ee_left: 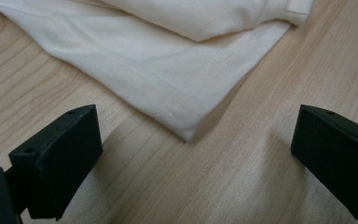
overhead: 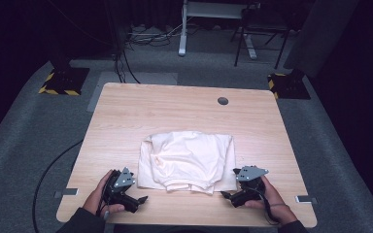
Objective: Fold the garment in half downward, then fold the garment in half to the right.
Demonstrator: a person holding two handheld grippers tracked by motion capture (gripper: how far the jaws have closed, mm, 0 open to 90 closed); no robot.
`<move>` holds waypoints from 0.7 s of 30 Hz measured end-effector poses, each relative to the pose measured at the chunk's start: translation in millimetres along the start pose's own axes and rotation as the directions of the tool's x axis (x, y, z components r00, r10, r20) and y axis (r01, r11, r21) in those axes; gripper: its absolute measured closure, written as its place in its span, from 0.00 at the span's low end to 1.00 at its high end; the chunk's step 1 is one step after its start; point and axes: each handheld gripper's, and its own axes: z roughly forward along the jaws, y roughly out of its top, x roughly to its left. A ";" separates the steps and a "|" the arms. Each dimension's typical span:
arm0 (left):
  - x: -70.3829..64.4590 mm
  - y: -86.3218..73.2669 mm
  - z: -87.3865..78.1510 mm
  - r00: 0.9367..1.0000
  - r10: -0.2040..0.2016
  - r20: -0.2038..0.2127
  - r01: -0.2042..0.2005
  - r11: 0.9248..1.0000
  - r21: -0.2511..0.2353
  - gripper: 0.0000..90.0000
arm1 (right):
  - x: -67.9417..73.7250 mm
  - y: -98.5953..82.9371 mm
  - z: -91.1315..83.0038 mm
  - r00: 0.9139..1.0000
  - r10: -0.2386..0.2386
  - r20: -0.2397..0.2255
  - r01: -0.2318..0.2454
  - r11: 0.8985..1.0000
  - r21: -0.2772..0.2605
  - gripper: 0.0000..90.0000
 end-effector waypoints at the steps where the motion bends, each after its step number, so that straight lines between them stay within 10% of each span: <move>1: -0.2 -0.3 -0.2 1.000 0.000 -0.001 0.000 1.000 0.000 0.02 | 0.2 -0.4 -0.4 1.000 0.002 0.004 -0.002 1.000 0.001 0.04; 21: 1.1 0.1 0.4 1.000 0.005 0.005 -0.005 1.000 0.002 0.01 | -6.2 -3.8 -2.0 0.998 0.068 0.001 -0.068 0.997 0.029 0.01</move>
